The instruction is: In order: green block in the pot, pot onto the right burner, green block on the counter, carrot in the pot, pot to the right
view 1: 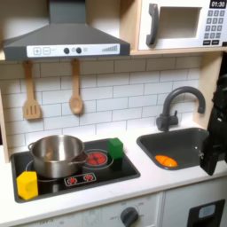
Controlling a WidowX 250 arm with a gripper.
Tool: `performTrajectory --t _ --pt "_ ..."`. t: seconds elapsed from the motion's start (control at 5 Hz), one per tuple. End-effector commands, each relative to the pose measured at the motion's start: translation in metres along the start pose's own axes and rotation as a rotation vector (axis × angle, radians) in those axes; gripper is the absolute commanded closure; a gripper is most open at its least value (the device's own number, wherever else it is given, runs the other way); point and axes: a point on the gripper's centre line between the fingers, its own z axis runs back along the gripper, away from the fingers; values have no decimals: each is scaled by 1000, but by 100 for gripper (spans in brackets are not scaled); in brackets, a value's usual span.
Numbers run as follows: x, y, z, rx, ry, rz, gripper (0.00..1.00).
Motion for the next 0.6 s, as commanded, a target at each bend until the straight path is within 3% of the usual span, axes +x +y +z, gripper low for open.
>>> performTrajectory --t 0.0,0.4 --pt "0 0 0 0 0 -2 0" --pt "23 9 -14 15 9 27 0"
